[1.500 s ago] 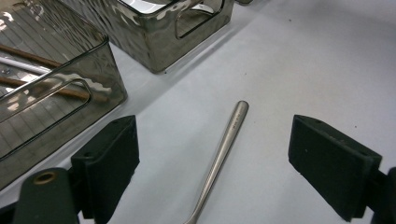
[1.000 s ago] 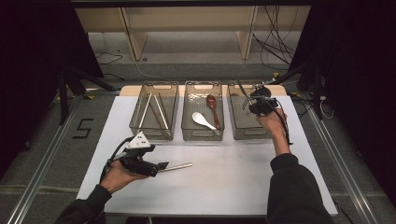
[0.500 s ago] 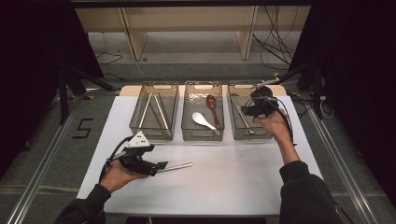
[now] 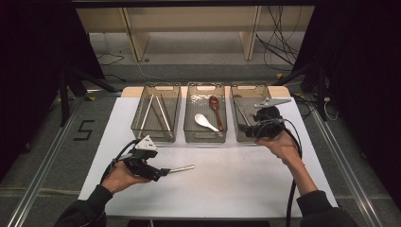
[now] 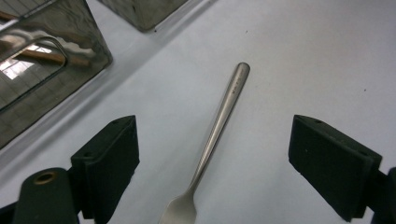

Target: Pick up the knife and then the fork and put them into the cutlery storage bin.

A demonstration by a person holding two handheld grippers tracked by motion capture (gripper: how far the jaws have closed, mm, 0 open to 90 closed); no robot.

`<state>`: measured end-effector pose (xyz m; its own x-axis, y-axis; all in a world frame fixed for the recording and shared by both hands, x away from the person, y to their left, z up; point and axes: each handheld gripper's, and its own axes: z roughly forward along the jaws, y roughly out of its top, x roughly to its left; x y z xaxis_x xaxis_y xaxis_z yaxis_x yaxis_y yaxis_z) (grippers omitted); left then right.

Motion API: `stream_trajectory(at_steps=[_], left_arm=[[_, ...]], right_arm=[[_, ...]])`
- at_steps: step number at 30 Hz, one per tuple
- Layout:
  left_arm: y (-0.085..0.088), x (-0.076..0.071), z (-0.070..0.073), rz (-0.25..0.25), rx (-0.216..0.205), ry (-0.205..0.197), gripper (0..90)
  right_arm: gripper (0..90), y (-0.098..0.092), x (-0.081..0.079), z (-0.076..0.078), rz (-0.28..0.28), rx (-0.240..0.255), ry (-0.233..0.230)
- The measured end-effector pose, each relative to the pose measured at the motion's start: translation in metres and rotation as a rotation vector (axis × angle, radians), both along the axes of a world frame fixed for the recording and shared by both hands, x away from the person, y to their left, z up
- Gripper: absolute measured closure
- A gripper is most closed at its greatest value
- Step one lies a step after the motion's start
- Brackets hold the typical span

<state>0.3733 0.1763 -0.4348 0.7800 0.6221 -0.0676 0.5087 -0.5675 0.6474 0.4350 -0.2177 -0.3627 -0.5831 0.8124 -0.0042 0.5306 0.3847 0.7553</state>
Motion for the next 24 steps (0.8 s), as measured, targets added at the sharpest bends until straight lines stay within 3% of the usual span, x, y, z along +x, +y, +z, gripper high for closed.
stream_trajectory(at_steps=[6, 12, 17, 24], left_arm=[[-0.002, 0.003, -0.003, -0.003, 0.015, 0.017, 15.7], [-0.005, 0.003, -0.005, -0.02, 0.042, 0.027, 17.1], [-0.007, 0.004, -0.008, -0.042, 0.093, 0.043, 19.7], [-0.009, 0.007, -0.009, -0.052, 0.125, 0.071, 26.3]], right_arm=[[30.5, -0.002, -0.023, -0.008, 0.025, 0.054, -0.008], [29.8, 0.0, -0.038, -0.012, 0.052, 0.074, -0.015], [29.5, 0.004, -0.049, -0.015, 0.076, 0.078, -0.008], [28.9, 0.006, -0.059, -0.022, 0.1, 0.076, 0.004]])
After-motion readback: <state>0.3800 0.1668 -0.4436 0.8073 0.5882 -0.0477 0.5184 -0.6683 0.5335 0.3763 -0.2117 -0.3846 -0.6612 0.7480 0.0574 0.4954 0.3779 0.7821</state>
